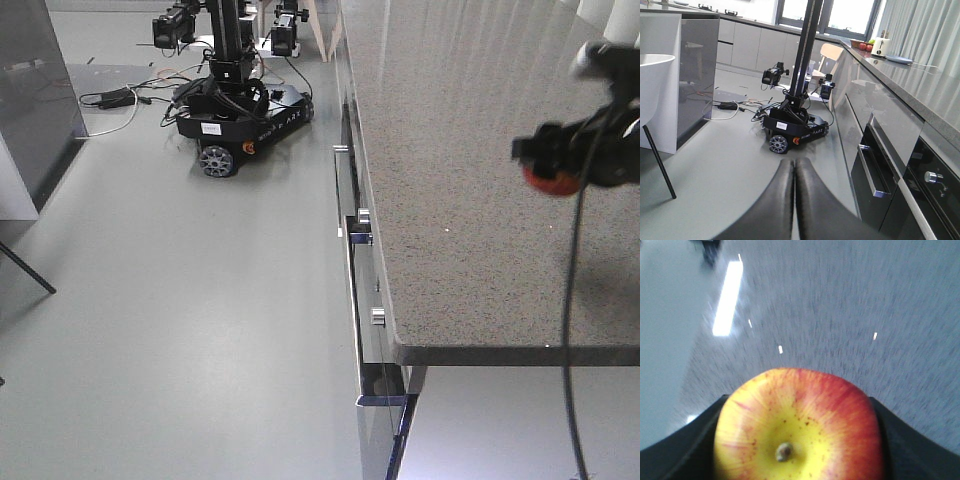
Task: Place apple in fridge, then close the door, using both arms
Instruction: 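Lift the apple off the counter with the right gripper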
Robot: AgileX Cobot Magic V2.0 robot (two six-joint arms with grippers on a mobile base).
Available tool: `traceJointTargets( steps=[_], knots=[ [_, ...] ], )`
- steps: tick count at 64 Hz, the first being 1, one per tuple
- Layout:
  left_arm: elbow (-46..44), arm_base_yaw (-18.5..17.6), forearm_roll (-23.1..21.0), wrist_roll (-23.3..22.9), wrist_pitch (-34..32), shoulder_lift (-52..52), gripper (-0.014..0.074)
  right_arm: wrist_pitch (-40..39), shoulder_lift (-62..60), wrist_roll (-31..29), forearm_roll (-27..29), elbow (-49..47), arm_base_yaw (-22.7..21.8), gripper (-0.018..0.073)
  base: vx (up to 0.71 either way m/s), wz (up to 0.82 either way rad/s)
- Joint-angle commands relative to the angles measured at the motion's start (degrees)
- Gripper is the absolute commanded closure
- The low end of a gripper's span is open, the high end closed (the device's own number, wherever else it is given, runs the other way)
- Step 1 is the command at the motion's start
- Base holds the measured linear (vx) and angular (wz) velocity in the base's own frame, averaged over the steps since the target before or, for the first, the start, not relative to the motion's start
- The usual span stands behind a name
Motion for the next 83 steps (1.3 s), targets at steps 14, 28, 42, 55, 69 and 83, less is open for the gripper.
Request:
traceJointTargets(
  steps=[14,28,42,55,69,83],
  knots=[
    [1.66,-0.12,-0.09,-0.51,-4.59,-0.91,0.0602,-3.60,-13.58,-0.47,0.18,-1.86,-0.25,0.0552,0.00,0.00],
    [1.66,-0.12,-0.09,-0.51,-4.59,-0.91,0.0602,-3.71,-14.36,-0.47,0.18,-1.86,-0.25,0.0552,0.00,0.00],
    [1.66,-0.12,-0.09,-0.51,-4.59,-0.91,0.0602,-3.71,-14.36,-0.47,0.18,-1.86,-0.25,0.0552,0.00,0.00],
    [1.66,-0.12,-0.09,-0.51,-4.59,-0.91,0.0602,-3.71,-14.36,-0.47,0.18,-1.86,-0.25,0.0552,0.00,0.00],
    [1.66,-0.12,-0.09,-0.51,-4.59,-0.91,0.0602,-3.71,-14.36,-0.47,0.18,-1.86,-0.25,0.0552,0.00,0.00],
    [1.66,-0.12,-0.09,-0.51,-4.59,-0.91,0.0602,-3.71,-14.36,-0.47,0.18,-1.86,-0.25,0.0552,0.00,0.00]
  ],
)
